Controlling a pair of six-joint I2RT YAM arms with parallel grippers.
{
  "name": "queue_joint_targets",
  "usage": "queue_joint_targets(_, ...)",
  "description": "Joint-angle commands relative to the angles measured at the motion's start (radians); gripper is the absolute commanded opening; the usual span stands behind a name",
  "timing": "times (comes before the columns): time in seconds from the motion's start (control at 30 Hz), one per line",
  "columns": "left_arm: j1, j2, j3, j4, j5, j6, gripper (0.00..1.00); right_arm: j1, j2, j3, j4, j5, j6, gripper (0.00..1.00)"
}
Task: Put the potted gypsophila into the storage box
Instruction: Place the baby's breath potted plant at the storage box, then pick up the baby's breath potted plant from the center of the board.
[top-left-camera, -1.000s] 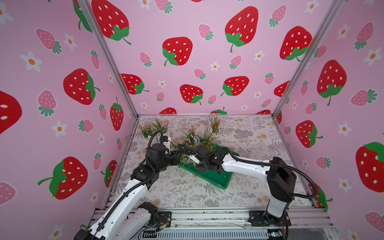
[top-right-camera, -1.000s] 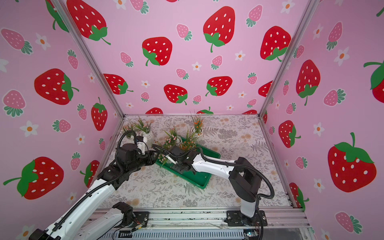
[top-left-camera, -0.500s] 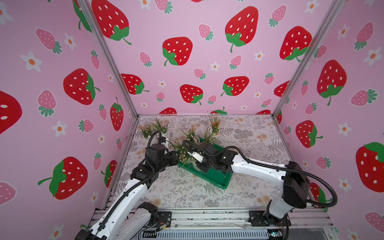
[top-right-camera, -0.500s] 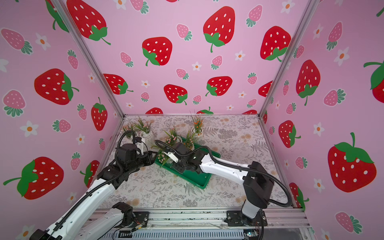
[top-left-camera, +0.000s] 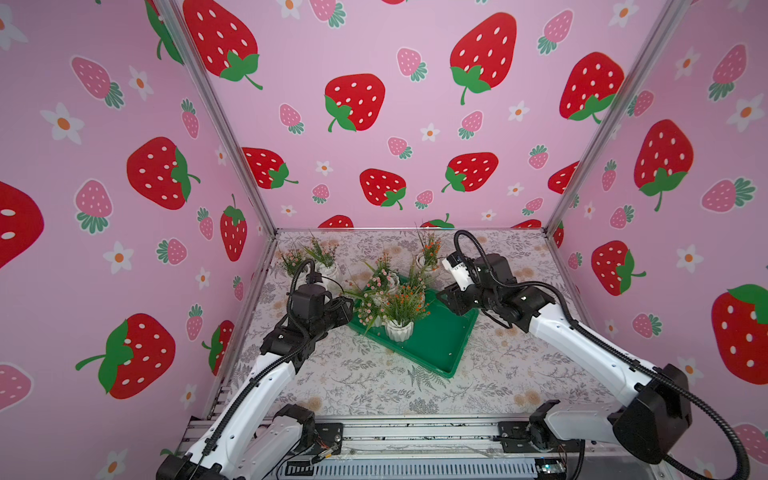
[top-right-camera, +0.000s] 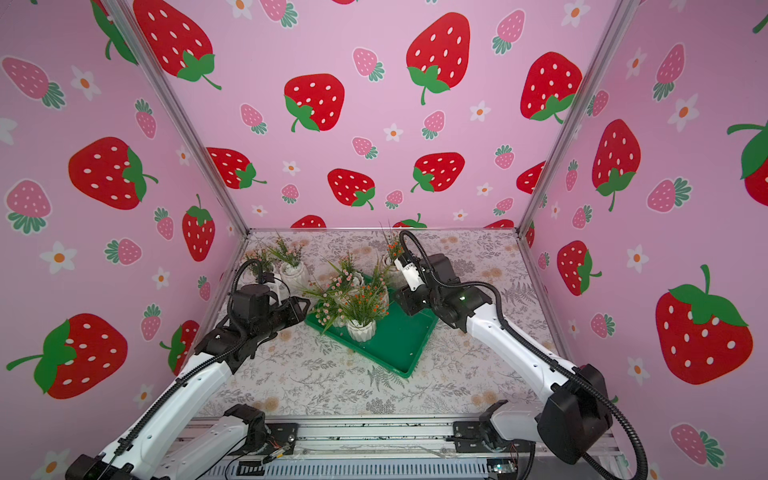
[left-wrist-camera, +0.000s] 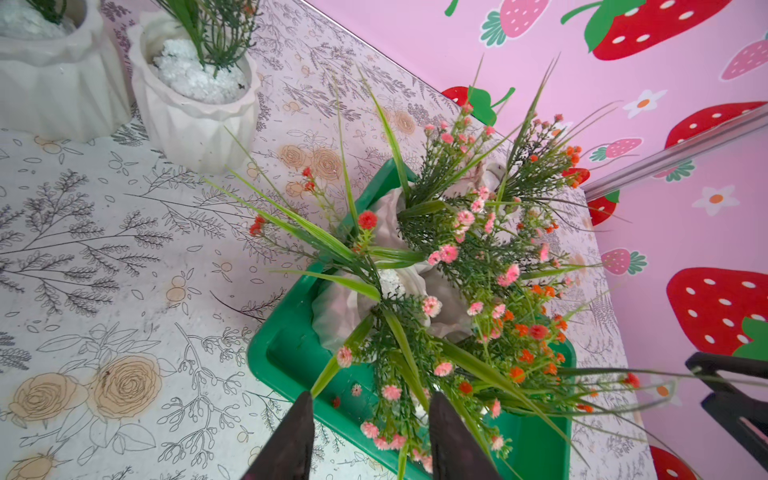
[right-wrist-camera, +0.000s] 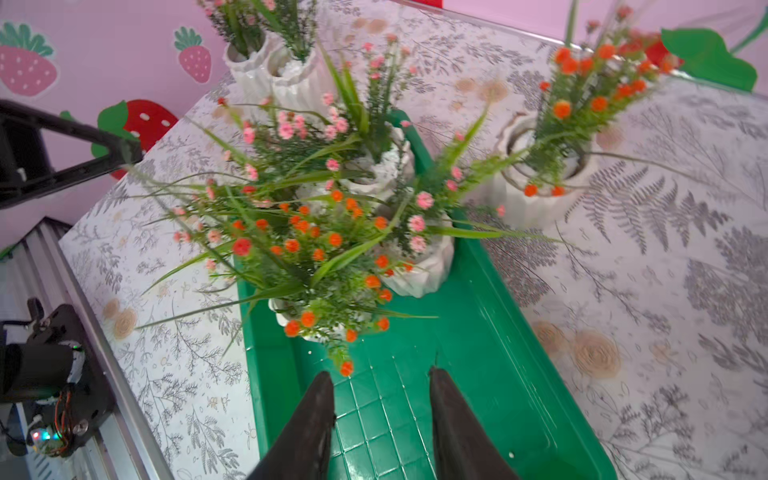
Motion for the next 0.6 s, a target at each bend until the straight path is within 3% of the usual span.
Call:
queue_joint_targets(0.0,0.027,0.004,-0.022,0.069,0.023,-0.034,0.50,-0.076,0.029,0.014,0.000,-0.078,0.119,0.40)
queue_joint_targets(0.3,0.039,0.018,-0.044,0.196,0.118,-0.028,0.50,-0.256,0.255,0.131,0.017,-0.092,0.288,0.40)
queue_joint_targets(0.57,0.040,0.029,-0.051,0.281,0.211,0.046,0.50,-0.282,0.486,0.317,0.002,-0.112,0.293,0.40)
